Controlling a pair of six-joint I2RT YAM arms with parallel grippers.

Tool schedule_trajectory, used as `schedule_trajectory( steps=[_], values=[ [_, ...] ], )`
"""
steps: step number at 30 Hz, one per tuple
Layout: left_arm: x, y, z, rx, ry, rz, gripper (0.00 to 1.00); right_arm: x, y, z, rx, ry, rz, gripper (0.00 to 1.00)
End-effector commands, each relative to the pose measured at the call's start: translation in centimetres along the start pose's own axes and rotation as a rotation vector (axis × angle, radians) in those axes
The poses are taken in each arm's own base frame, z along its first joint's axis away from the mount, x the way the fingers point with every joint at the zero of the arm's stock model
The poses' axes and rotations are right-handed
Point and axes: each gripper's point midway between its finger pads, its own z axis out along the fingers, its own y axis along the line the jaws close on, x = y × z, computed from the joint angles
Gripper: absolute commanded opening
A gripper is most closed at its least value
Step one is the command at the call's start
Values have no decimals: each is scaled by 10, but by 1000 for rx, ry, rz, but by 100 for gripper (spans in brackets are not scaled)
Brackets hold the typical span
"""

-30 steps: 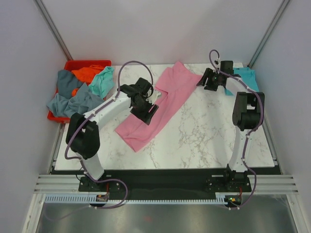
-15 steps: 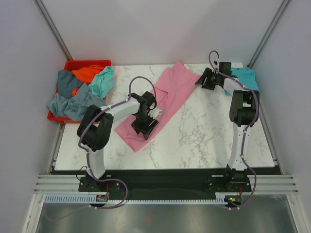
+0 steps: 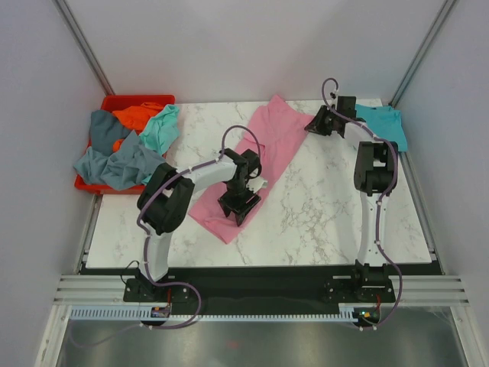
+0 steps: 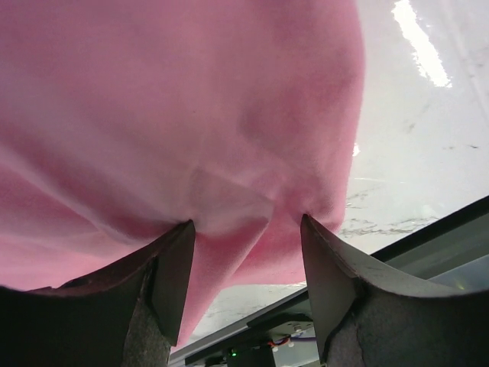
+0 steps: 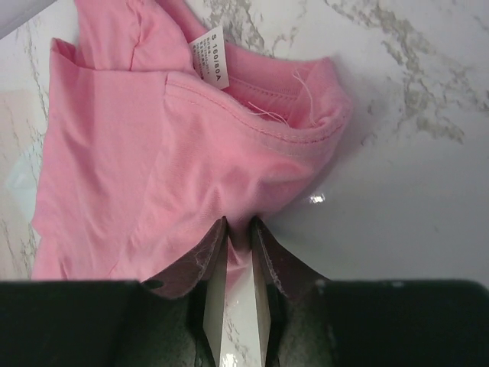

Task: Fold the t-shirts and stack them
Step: Fold the tshirt

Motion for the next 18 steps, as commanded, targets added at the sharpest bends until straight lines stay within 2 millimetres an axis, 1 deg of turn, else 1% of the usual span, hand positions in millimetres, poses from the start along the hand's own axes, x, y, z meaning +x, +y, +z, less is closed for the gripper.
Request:
schedule_trajectory(
  steps=[1, 2, 3, 5, 6, 7, 8, 9, 11, 12, 13, 14, 15, 16, 17, 18],
  values=[
    [-15, -39, 28, 103, -11, 51, 65, 13, 3, 24, 20, 14, -15, 27],
    [-14, -47, 33, 108, 4, 66, 65, 13, 7, 27, 12, 10, -23, 27],
    [-18, -53, 33, 112, -1, 80, 65, 14, 7, 31, 9, 9, -23, 27],
    [-21, -66, 37, 122, 6, 102, 65, 10, 20, 37, -12, -8, -35, 27],
    [-27, -70, 39, 127, 5, 109, 65, 10, 21, 40, -18, -11, -37, 27],
    [-31, -75, 40, 134, 2, 118, 65, 5, 27, 43, -31, -28, -45, 28],
    [-34, -82, 41, 137, 2, 128, 65, 4, 33, 45, -40, -32, -49, 28],
    [-42, -86, 44, 142, -3, 137, 64, 0, 37, 48, -48, -45, -59, 28],
    [-51, -96, 49, 141, -5, 165, 64, -4, 45, 51, -61, -64, -63, 30],
    [-64, -100, 50, 134, -23, 178, 64, -7, 47, 54, -67, -75, -64, 31],
    [-68, -103, 51, 128, -25, 191, 64, -10, 50, 55, -74, -86, -68, 32],
    [-79, -112, 49, 125, -52, 224, 64, -11, 51, 56, -76, -93, -65, 32],
    [-84, -115, 49, 115, -61, 237, 64, -16, 56, 56, -85, -107, -72, 33],
    [-85, -120, 54, 108, -54, 254, 64, -20, 56, 57, -85, -119, -72, 34],
    [-87, -124, 55, 104, -60, 266, 65, -21, 57, 58, -88, -123, -71, 34],
    [-92, -126, 53, 99, -72, 272, 65, -26, 58, 57, -89, -137, -73, 35]
  ],
)
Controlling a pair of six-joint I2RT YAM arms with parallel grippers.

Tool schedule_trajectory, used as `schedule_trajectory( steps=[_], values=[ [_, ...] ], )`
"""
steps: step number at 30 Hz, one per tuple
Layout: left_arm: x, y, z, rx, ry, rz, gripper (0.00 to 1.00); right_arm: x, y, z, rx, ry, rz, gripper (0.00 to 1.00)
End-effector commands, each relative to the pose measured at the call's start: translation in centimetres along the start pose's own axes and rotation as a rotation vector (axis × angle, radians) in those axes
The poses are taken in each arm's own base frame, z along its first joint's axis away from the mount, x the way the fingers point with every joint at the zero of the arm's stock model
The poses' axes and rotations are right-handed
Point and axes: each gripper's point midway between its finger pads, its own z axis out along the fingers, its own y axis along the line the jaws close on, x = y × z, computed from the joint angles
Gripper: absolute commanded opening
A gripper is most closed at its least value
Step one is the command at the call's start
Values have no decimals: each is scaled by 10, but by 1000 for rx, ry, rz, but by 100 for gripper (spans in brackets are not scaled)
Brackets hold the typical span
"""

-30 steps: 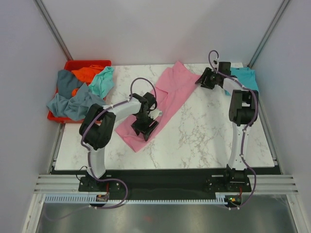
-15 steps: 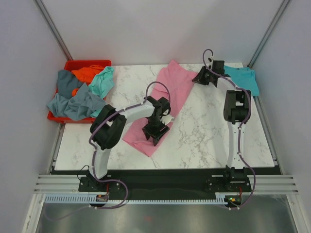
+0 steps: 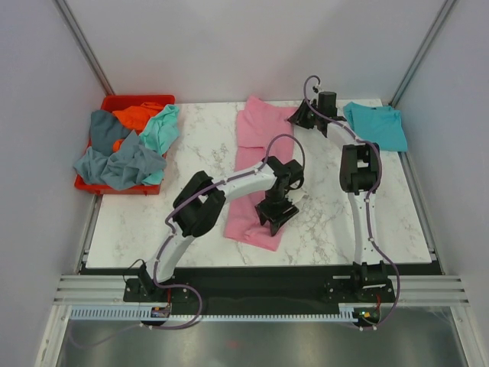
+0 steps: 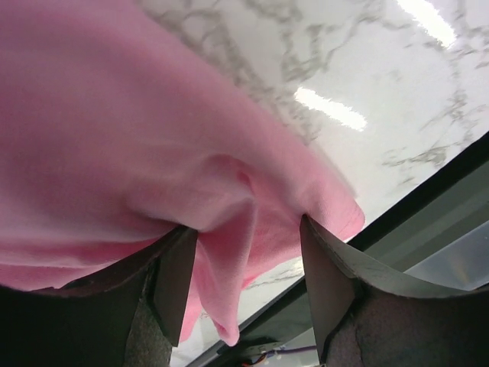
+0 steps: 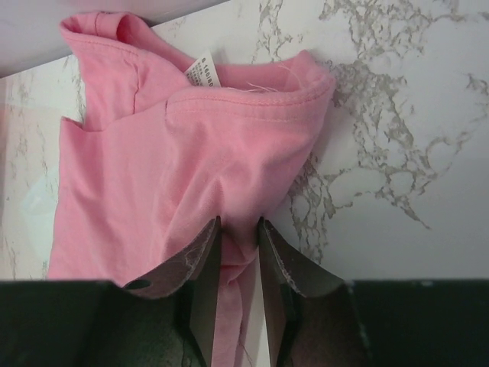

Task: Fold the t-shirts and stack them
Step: Fold the tshirt

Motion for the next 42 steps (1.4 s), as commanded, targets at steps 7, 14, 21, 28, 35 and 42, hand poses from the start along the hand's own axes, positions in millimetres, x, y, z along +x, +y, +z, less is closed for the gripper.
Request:
schedule_trajectory(
  steps=[7, 14, 21, 28, 35, 42],
  values=[
    [-39, -32, 37, 0, -98, 132, 66, -34, 12, 5, -20, -101, -26, 38],
    [-32, -44, 37, -31, -90, 174, 68, -55, 6, 1, -15, -159, -41, 42],
    [-77, -20, -53, -376, -338, 261, 99, -110, 29, -52, -82, -227, -129, 67],
    [-86, -27, -191, -445, -646, 252, 99, -170, 28, -163, -44, -317, -94, 73],
    [-42, -28, -252, -430, -784, 136, 99, -37, 46, -234, -116, 53, 263, 66],
    [3, 29, -244, -201, -763, -261, 95, 56, 71, -295, -136, 194, 389, 63]
  ],
)
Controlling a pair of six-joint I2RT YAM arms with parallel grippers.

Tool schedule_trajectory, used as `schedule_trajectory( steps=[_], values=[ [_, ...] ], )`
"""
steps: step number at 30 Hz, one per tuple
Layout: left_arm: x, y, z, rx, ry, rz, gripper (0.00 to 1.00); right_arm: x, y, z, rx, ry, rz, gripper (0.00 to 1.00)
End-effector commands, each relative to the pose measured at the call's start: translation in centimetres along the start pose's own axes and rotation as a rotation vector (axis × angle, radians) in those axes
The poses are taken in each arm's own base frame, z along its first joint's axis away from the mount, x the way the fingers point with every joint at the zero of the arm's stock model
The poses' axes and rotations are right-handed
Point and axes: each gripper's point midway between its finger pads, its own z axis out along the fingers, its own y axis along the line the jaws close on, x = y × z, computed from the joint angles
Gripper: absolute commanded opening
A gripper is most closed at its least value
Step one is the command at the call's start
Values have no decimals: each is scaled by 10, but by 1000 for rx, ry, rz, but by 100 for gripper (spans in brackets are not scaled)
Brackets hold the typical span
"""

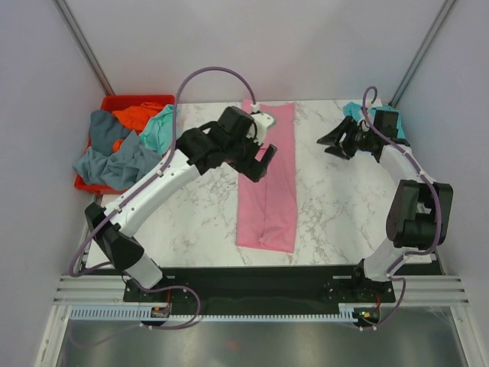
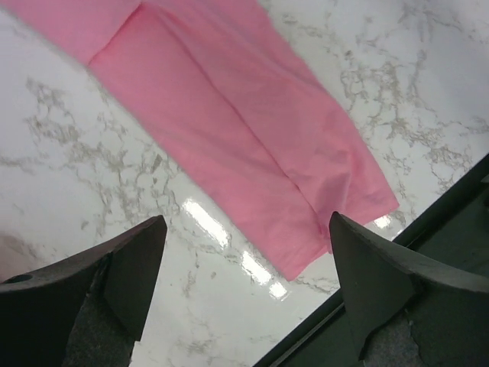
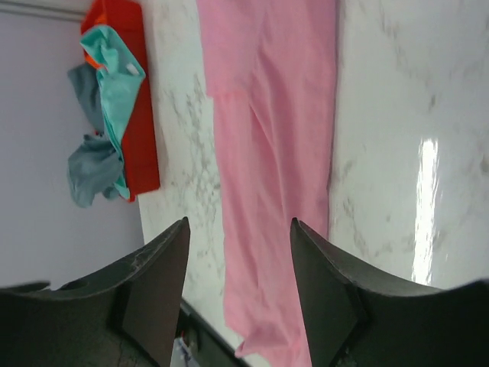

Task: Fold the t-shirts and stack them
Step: Fold the tshirt

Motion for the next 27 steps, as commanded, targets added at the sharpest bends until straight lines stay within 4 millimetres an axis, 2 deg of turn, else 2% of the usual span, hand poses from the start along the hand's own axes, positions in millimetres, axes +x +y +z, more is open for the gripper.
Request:
schedule_trajectory(
  steps=[1, 2, 3, 4, 5, 8, 9, 10, 11, 12, 13, 14, 15, 17, 18, 19, 20, 21, 22, 24, 25, 26, 27],
  values=[
    [33, 23, 5, 53, 95, -320, 94, 52, -2, -25, 24, 95, 93, 63],
    [48, 25, 8, 66, 129, -371, 92, 55, 5, -36, 26, 67, 66, 63],
    [54, 21, 9, 116, 144, -424, 91, 69, -6, -39, 60, 72, 82, 63],
    [59, 29, 9, 113, 149, -502, 91, 70, -4, -48, 90, 30, 59, 63],
    [75, 25, 13, 146, 193, -542, 91, 86, -17, -49, 128, 35, 88, 63],
    [98, 28, 16, 168, 233, -683, 90, 117, -27, -58, 202, 36, 85, 64],
    [101, 26, 15, 193, 242, -716, 90, 138, -38, -59, 232, 69, 98, 64],
    [108, 33, 16, 177, 250, -739, 90, 147, -36, -63, 233, 64, 69, 64],
    [123, 33, 15, 167, 275, -756, 90, 160, -52, -66, 283, 69, 83, 64],
    [132, 33, 13, 161, 288, -766, 90, 166, -60, -70, 315, 63, 88, 64],
    [159, 31, 14, 149, 342, -793, 90, 169, -62, -74, 325, 42, 75, 64],
    [165, 29, 8, 147, 338, -795, 90, 179, -73, -77, 353, 50, 87, 64],
    [143, 24, 23, 196, 235, -915, 86, 180, -77, -81, 371, 38, 75, 65],
    [153, 28, 27, 164, 192, -918, 85, 182, -79, -84, 375, 22, 41, 64],
    [143, 33, 27, 163, 97, -894, 84, 173, -81, -83, 380, -27, 5, 65],
    [166, 31, 35, 145, 114, -902, 81, 169, -80, -84, 381, -61, -15, 65],
    [173, 36, 41, 113, 91, -902, 81, 171, -86, -83, 393, -70, -4, 66],
    [168, 41, 48, 109, 33, -896, 81, 168, -89, -81, 392, -92, 5, 66],
    [186, 39, 55, 99, 55, -923, 79, 167, -91, -81, 383, -98, 51, 66],
    [188, 39, 61, 112, 13, -920, 79, 170, -92, -77, 355, -96, 136, 66],
    [208, 35, 64, 102, 55, -934, 79, 175, -92, -75, 337, -71, 172, 67],
    [215, 34, 64, 98, 70, -940, 79, 180, -90, -72, 323, -54, 212, 66],
    [201, 35, 68, 131, 0, -951, 77, 183, -88, -71, 313, -39, 234, 67]
  ],
)
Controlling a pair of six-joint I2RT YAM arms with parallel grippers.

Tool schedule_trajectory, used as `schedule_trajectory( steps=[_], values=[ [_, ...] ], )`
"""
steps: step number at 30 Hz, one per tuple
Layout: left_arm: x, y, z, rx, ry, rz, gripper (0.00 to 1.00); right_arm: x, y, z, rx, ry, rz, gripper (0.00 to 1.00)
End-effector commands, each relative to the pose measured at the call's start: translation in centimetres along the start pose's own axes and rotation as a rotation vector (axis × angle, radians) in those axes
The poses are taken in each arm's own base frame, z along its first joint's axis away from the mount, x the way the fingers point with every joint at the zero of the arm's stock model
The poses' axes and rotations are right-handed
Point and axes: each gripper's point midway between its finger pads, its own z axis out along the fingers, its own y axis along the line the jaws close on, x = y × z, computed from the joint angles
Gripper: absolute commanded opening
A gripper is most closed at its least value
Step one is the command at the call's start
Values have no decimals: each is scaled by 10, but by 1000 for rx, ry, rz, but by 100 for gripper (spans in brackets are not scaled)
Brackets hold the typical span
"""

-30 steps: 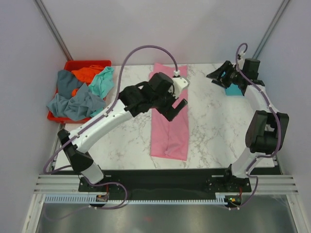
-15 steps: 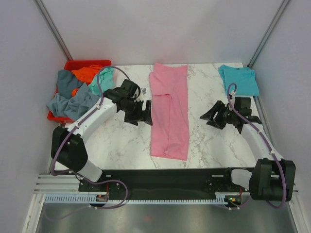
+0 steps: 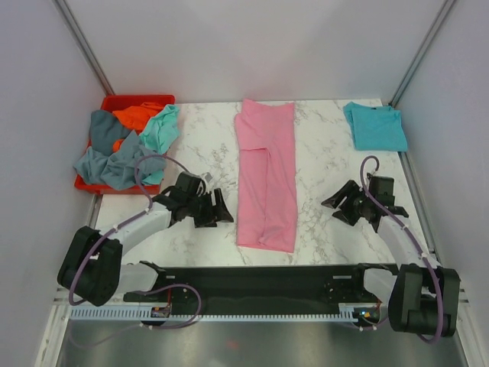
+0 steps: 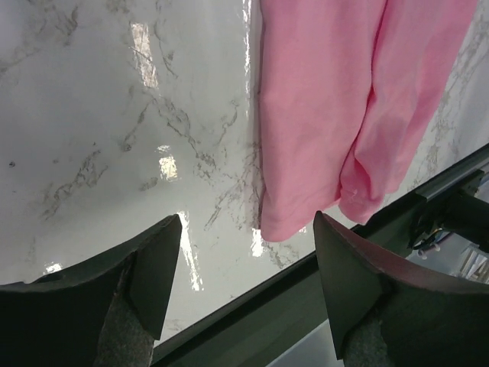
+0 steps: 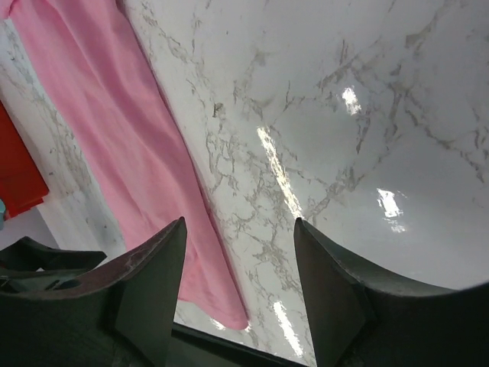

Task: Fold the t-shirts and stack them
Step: Fold the tshirt

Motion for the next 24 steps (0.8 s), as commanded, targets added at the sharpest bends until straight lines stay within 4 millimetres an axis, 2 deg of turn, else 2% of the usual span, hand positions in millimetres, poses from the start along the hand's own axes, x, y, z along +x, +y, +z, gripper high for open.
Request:
schedule_trajectory(
  steps=[1, 3, 6, 10, 14, 19, 24],
  values=[
    [-29, -20, 5, 127, -154, -30, 77, 8, 12, 7, -66, 61, 103, 67],
    [-21, -16, 6, 128, -138, -51, 77, 21, 7, 12, -48, 116, 138, 66],
    [-11, -10, 7, 129, -117, -86, 77, 39, 11, 16, -54, 179, 144, 67],
    [4, -5, 13, 135, -71, -131, 79, 73, 17, 18, -42, 263, 63, 66],
    [6, -8, 16, 153, -41, -152, 73, 86, 6, 25, 8, 271, 45, 66],
    [12, -8, 25, 143, -3, -172, 72, 114, 14, 37, -11, 384, 41, 65],
    [21, -12, 27, 132, 37, -170, 69, 130, 16, 40, 4, 449, 34, 64]
  ],
)
